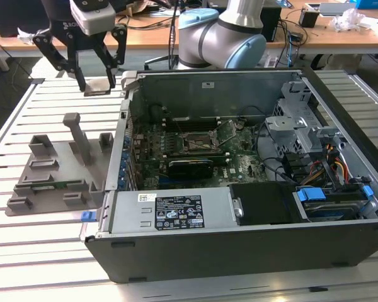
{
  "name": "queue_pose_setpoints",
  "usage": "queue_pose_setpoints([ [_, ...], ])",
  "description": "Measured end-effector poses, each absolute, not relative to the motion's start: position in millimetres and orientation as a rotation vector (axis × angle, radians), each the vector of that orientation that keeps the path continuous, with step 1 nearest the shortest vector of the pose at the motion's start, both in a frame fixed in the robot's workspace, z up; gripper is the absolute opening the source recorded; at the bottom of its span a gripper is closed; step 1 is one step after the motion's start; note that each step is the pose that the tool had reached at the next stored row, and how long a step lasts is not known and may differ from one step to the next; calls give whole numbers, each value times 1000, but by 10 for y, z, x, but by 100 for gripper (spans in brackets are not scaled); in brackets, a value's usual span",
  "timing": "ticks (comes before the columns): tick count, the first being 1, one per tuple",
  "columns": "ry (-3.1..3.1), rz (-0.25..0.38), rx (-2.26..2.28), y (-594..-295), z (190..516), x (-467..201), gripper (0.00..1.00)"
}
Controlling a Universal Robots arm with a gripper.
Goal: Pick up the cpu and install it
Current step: 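Pick up the cpu and move it towards the insertion slot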
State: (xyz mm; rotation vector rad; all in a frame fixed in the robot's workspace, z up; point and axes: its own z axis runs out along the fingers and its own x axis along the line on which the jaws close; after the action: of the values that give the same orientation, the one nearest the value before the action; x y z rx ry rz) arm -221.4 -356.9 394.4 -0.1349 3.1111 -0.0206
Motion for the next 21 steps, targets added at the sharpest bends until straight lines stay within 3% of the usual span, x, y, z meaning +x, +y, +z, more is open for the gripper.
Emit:
queue_pose_setpoints([
  [21,3111,-21,-135,-3532,3940,-1558,55],
])
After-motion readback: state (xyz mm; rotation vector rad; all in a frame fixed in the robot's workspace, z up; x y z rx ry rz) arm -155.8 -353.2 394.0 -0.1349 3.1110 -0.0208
